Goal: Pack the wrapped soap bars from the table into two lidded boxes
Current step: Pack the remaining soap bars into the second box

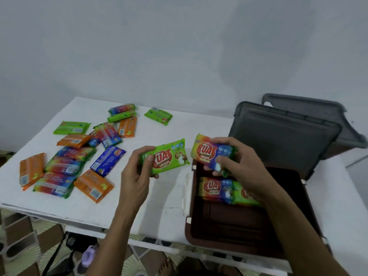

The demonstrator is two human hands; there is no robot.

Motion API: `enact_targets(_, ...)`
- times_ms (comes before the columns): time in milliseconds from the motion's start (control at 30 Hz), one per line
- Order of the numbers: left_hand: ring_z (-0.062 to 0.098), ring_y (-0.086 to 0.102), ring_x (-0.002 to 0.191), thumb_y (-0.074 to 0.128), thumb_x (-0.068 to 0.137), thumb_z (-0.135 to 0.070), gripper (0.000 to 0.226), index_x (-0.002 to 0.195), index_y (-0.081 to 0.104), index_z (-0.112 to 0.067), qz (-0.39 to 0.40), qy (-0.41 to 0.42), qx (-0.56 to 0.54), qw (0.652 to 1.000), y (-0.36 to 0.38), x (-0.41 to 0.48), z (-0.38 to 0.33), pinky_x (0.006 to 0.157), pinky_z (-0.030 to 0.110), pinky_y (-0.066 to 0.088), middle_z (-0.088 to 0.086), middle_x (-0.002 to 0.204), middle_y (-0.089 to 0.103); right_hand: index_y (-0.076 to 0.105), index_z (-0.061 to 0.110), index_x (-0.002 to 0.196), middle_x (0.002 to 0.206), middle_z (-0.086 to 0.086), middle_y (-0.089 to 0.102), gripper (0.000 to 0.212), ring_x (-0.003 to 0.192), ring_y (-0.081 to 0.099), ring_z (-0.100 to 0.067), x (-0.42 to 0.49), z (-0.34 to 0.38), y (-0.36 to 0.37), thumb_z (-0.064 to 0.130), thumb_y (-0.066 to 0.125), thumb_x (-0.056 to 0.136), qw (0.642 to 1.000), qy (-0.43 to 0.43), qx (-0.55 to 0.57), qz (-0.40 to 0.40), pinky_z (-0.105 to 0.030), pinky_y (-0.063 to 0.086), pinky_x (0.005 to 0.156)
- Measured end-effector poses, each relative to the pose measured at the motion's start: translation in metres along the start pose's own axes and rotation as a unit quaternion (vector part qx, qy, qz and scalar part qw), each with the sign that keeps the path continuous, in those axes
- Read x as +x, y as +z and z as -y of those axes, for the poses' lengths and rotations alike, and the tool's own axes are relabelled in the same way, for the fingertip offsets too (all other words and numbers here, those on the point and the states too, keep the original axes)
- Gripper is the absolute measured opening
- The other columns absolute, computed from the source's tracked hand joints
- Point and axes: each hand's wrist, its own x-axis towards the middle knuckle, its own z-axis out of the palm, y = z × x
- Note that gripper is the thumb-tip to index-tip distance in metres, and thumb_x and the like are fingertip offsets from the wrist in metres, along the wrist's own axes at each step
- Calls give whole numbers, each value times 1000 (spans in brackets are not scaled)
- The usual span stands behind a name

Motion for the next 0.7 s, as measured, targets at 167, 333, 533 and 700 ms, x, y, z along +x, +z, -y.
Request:
enact_targets(167, 17, 68, 82, 47, 98, -20, 19, 113, 58, -27, -1, -9, -45, 999, 39, -8, -13, 57, 29, 56, 5, 102, 67, 51, 27, 114, 111, -1, 64, 22, 89, 71, -23, -30, -11, -47, 14, 55, 97, 987, -76, -140, -31, -42, 61, 65)
enact_targets(333, 19, 69, 89, 48, 98, -17, 21, 118, 55, -17, 34, -32, -66, 997, 66, -18, -16, 59, 27, 56, 12, 108, 66, 63, 16, 102, 104, 5, 64, 16, 93, 67, -7, -42, -34, -69, 15, 47, 100, 987, -68, -137, -52, -24, 57, 60)
enact_targets(533, 19, 69, 95, 49, 98, -16, 22, 120, 55, -19, 62, -65, -71, 993, 77, -24, -13, 62, 28, 58, 9, 109, 65, 58, 13, 121, 121, -15, 59, 33, 98, 71, -23, -25, -71, -64, -4, 42, 98, 989, 130, -4, 74, -36, 59, 82)
enact_targets(700, 16, 68, 97, 49, 99, -14, 22, 119, 55, -18, 69, -78, -68, 992, 77, -24, -15, 63, 27, 58, 7, 110, 65, 57, 15, 125, 97, -21, 70, 32, 78, 75, -19, -6, -95, -50, 2, 48, 97, 970, 155, -172, 78, -36, 61, 79)
